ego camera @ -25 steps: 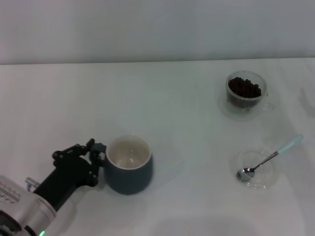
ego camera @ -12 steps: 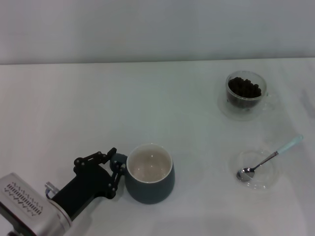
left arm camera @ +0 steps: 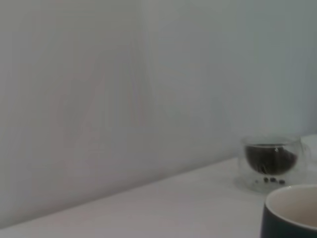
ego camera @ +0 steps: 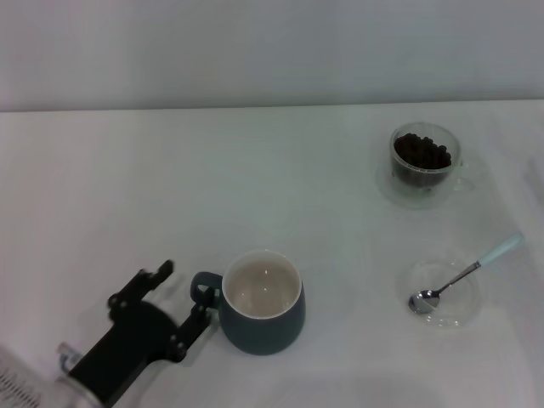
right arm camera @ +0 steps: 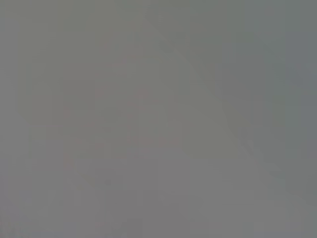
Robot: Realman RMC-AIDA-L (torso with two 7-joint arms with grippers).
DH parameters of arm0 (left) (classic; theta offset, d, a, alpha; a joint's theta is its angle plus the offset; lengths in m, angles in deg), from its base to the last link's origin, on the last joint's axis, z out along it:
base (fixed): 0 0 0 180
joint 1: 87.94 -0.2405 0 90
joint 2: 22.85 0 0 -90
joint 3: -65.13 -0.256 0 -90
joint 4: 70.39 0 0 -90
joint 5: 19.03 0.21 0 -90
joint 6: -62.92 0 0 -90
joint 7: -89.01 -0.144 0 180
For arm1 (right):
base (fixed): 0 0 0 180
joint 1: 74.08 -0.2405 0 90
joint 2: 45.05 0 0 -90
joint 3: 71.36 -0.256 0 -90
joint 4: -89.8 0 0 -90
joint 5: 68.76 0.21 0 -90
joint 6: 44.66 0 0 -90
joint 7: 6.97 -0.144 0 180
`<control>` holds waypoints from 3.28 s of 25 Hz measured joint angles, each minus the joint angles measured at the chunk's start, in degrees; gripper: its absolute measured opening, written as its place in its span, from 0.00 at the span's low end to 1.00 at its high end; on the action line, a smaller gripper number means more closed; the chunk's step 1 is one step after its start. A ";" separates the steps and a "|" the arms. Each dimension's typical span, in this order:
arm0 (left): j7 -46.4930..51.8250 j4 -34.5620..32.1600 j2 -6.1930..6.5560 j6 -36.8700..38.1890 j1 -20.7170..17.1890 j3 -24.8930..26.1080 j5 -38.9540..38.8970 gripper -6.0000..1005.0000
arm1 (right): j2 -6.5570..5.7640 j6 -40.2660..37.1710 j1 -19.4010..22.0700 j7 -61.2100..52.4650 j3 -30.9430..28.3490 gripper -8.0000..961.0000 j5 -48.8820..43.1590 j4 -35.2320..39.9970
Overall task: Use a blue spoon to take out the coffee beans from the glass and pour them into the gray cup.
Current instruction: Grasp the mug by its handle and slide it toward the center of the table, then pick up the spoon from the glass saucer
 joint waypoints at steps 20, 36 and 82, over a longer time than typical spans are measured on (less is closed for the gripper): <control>8.31 3.75 0.25 18.01 -12.40 0.06 -24.04 0.81 | -8.58 0.82 7.41 -54.06 15.16 0.86 -17.09 1.06; 9.37 5.85 0.22 17.87 -8.19 -0.03 -25.10 0.80 | -3.78 2.09 7.30 -55.13 19.28 0.85 -19.21 1.39; 9.30 6.53 0.32 20.96 -8.34 0.14 -25.24 0.80 | -2.90 -6.12 7.09 -60.87 14.26 0.16 -18.42 4.43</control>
